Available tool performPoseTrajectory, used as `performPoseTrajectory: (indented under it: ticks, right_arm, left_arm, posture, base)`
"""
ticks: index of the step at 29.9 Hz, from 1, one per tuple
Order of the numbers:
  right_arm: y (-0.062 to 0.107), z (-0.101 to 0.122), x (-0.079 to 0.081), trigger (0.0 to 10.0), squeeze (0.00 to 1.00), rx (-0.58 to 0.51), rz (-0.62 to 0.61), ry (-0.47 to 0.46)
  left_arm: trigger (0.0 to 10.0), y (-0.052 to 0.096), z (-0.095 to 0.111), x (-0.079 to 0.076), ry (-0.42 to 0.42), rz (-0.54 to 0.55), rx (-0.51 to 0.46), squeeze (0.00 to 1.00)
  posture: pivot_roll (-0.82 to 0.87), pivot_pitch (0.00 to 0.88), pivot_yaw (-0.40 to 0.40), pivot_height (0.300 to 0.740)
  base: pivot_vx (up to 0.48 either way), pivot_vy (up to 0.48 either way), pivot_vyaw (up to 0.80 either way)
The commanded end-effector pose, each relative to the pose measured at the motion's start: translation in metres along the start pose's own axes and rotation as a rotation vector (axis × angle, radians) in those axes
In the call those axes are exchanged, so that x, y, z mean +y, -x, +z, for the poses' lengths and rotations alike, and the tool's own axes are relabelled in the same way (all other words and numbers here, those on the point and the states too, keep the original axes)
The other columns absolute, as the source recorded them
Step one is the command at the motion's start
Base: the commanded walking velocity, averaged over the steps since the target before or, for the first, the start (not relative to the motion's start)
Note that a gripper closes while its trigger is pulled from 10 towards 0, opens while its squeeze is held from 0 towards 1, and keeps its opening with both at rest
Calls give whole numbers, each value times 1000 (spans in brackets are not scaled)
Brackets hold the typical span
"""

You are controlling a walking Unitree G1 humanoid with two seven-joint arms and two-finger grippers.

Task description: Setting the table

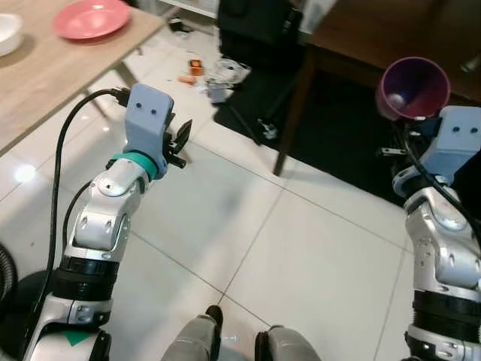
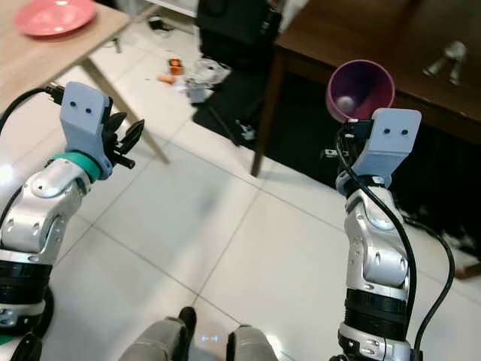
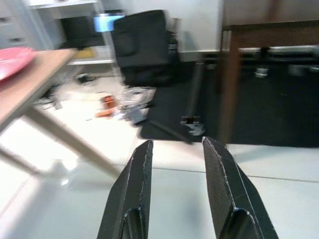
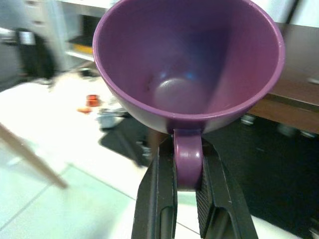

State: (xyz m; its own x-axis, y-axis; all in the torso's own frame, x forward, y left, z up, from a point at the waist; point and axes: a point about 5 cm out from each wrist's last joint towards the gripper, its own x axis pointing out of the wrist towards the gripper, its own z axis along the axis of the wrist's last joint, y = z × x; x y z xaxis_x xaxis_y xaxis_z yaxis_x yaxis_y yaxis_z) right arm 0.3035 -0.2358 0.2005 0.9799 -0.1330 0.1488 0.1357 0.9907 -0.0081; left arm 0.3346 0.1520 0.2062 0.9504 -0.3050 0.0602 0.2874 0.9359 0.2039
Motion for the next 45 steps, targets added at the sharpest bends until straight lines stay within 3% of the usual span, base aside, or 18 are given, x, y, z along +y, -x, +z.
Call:
performPoseTrajectory:
  ticks: [1, 37, 45]
  right_arm:
    - [2, 1, 0, 10000, 0, -7, -1, -6]
    - [0, 2, 1, 10000, 0, -16, 24, -7]
    - [1, 5, 8, 10000, 0, -37, 61, 5]
  left_arm:
    - [10000, 1, -7, 3, 2, 13, 35, 0]
    - [10000, -3, -10, 17, -21, 142, 60, 0]
    - [10000, -4, -15, 24, -40, 199, 88, 0]
  posture:
    - [26, 41, 57, 740]
    - [25, 33, 51, 740]
    - [24, 38, 53, 740]
  base:
    - [0, 0, 800]
    - [0, 0, 798]
    - [435, 0, 198]
